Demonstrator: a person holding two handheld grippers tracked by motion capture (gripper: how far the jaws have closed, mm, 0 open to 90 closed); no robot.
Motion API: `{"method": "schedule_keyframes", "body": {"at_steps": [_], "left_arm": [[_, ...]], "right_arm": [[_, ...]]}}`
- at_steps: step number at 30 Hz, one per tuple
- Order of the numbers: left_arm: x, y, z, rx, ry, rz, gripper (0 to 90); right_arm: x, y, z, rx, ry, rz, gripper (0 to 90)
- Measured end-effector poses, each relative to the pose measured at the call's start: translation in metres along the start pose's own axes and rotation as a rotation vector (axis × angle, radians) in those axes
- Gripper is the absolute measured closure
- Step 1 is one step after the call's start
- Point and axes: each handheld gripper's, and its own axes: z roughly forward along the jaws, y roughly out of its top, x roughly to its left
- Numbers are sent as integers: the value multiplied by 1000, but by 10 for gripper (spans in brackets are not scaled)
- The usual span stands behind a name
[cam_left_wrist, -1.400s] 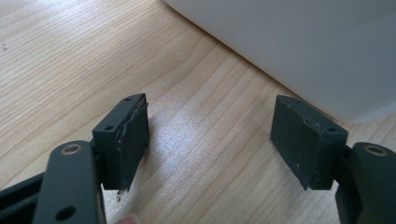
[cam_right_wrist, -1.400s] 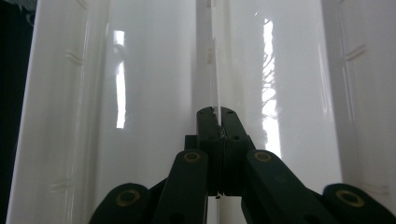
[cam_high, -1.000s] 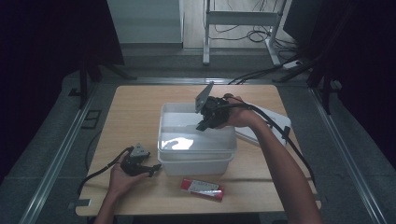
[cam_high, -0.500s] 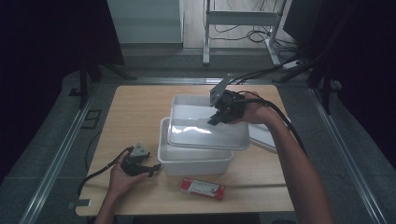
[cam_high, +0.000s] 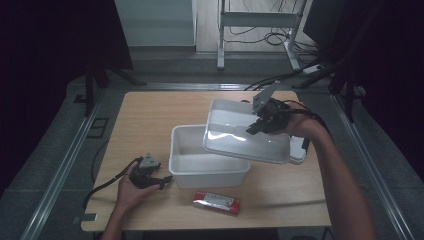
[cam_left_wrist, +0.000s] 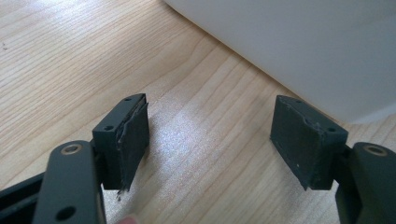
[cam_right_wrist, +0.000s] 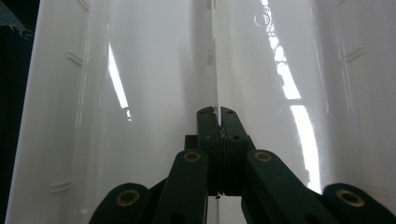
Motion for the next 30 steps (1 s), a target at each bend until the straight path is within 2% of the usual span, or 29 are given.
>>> {"method": "schedule_keyframes", "body": {"at_steps": [12, 25, 30], "left_arm": [[0, 0, 0, -1, 2, -1, 282], [0, 0, 0, -2, 2, -6, 282], [0, 0, 0, 1, 1, -2, 282]], "right_arm": [[8, -58, -28, 14, -45, 88, 889], [24, -109, -37, 50, -58, 162, 889], [31, -126, -37, 49, -56, 184, 889]]}}
